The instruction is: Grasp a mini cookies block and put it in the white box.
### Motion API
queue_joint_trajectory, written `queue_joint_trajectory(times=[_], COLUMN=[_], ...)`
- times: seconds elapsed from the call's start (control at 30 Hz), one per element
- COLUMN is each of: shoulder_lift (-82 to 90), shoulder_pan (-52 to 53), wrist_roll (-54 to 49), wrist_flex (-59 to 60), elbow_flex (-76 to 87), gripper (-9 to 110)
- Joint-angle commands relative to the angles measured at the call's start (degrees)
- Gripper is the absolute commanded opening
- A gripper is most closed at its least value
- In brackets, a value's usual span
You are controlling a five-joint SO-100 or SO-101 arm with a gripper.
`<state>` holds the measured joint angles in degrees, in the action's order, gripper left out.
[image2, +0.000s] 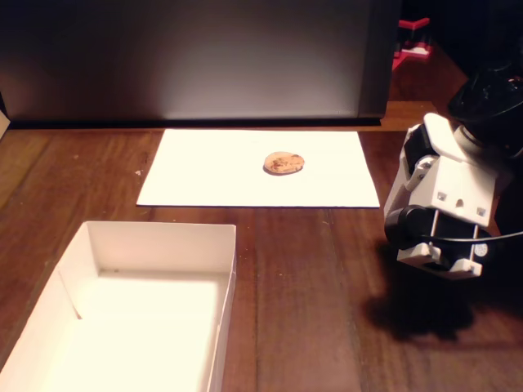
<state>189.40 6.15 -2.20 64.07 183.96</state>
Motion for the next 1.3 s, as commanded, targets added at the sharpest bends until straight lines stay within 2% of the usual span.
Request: queue_joint_trajectory(times=[0.0,0.07,0.27,0.47,0.7,1.0,1.27], shoulder_lift=[3.96,3.96,3.96,3.96,2.37,-27.25,-46.05], shoulder_pan=[0.26,0.26,0.44,4.66,7.47,10.02,14.41], wrist_roll=[-0.09,0.0,-11.78,-9.14,-8.44,-1.23,4.57], wrist_flex=[-0.53,-0.53,-7.21,-9.4,-9.05,-6.42,1.14], elbow_flex=[-0.26,-0.26,1.93,-0.44,-14.15,-47.46,-63.63], gripper=[0,0,0,0,2,5,5])
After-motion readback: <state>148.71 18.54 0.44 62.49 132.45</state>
